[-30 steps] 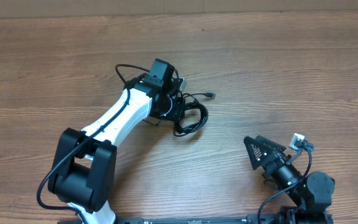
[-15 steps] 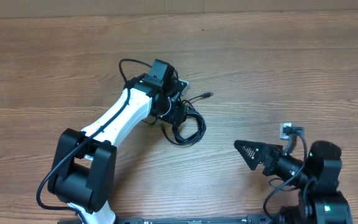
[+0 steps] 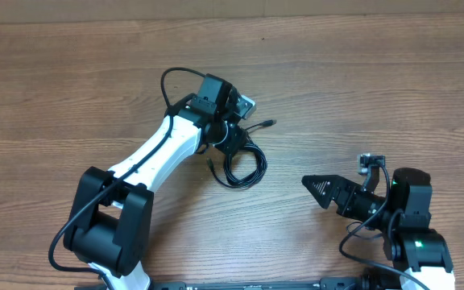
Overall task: Untangle cables
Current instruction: 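Swing the right gripper toward the coil held by the left gripper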
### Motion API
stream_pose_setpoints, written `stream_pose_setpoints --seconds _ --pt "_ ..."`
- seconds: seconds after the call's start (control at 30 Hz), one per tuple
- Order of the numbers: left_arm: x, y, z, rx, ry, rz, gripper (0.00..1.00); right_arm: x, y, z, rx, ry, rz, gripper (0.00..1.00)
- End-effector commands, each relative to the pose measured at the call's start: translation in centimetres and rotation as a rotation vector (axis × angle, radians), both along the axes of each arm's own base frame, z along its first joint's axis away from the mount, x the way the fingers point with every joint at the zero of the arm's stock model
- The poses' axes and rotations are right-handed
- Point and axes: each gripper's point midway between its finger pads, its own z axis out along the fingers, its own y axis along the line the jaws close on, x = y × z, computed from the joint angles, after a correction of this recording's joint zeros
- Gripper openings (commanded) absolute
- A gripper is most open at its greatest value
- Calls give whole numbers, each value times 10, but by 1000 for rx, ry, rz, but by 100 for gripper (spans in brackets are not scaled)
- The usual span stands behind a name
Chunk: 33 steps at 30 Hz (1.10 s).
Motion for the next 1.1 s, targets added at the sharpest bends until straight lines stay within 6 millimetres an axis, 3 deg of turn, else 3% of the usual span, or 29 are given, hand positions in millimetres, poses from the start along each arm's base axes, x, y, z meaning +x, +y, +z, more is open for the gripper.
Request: stream_pose_setpoints --seconds 0.0,0.17,0.37,0.77,0.87,0.9,0.97,1.03,1.07 --pt "12 5 15 11 -57 79 50 8 -3 3 -20 -10 -8 100" --pt "13 4 9 0 -40 114 53 10 -4 -7 -24 32 -12 100" --pt "13 3 -15 5 18 153 51 15 -7 -18 -36 75 -25 100" --pt "9 -13 -25 0 21 120 51 20 -7 -28 -35 110 -24 100" --pt "7 -15 -41 18 46 114 38 19 -7 -29 -35 113 -24 100" --pt "6 -14 -47 26 55 115 25 19 -7 -29 -35 113 -24 100" --pt "7 -14 -53 32 60 116 20 19 -7 -29 -35 112 -24 100" --pt "7 -14 -56 35 62 117 4 19 -7 -29 -35 113 -24 100" --pt "7 -14 -56 34 62 117 4 19 -7 -29 -35 113 -24 100"
